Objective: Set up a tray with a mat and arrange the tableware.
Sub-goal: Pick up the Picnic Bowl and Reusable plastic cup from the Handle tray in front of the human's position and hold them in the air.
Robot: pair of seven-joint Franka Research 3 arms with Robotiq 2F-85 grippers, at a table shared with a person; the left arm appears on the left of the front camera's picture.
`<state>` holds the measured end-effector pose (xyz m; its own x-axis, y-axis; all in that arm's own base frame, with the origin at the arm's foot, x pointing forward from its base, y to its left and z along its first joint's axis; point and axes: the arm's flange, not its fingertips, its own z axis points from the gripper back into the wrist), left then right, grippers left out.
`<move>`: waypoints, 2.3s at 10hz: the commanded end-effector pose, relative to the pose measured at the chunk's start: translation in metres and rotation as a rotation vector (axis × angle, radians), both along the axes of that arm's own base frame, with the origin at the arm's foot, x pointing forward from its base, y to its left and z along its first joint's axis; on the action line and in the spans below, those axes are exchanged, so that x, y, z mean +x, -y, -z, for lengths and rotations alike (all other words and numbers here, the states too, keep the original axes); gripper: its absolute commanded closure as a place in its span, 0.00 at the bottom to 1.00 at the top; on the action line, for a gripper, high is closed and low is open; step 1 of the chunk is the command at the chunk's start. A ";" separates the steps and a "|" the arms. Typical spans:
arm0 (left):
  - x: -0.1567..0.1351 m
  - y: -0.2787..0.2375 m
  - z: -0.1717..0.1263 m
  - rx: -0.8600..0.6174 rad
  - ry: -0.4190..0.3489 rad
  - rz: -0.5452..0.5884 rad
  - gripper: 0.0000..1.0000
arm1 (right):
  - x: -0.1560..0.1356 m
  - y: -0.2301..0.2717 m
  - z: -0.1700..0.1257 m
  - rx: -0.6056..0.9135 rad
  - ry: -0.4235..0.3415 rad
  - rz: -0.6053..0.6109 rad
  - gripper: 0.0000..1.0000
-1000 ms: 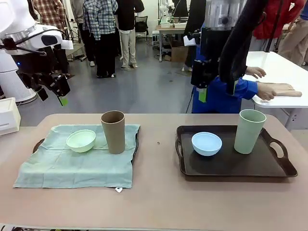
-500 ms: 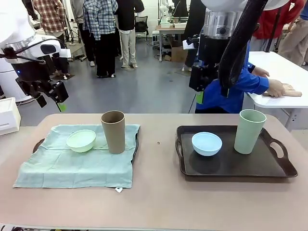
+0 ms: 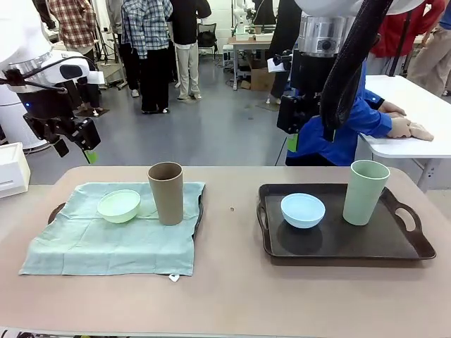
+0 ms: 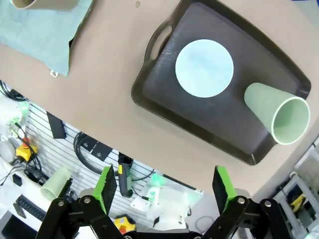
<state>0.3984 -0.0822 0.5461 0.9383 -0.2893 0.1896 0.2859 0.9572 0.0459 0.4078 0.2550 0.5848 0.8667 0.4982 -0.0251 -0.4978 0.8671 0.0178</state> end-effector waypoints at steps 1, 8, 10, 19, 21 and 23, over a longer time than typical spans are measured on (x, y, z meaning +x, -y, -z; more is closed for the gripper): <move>0.000 -0.001 0.000 -0.011 0.015 0.018 0.21 | -0.005 0.003 0.004 0.024 -0.001 -0.013 0.00; 0.000 0.000 0.000 0.000 0.001 0.001 0.21 | 0.000 0.000 0.000 0.000 0.000 0.000 0.00; 0.002 -0.050 -0.030 -0.341 -0.039 -0.035 0.21 | 0.007 0.062 0.003 0.276 -0.044 0.017 0.00; -0.041 -0.200 0.007 -1.350 -0.184 -0.192 0.21 | -0.086 0.267 0.106 1.427 0.027 0.214 0.00; -0.056 -0.209 0.016 -1.325 -0.238 -0.288 0.21 | -0.099 0.284 0.114 1.419 0.045 0.278 0.00; -0.061 -0.199 0.021 -1.330 -0.244 -0.306 0.21 | -0.104 0.292 0.113 1.374 0.043 0.320 0.00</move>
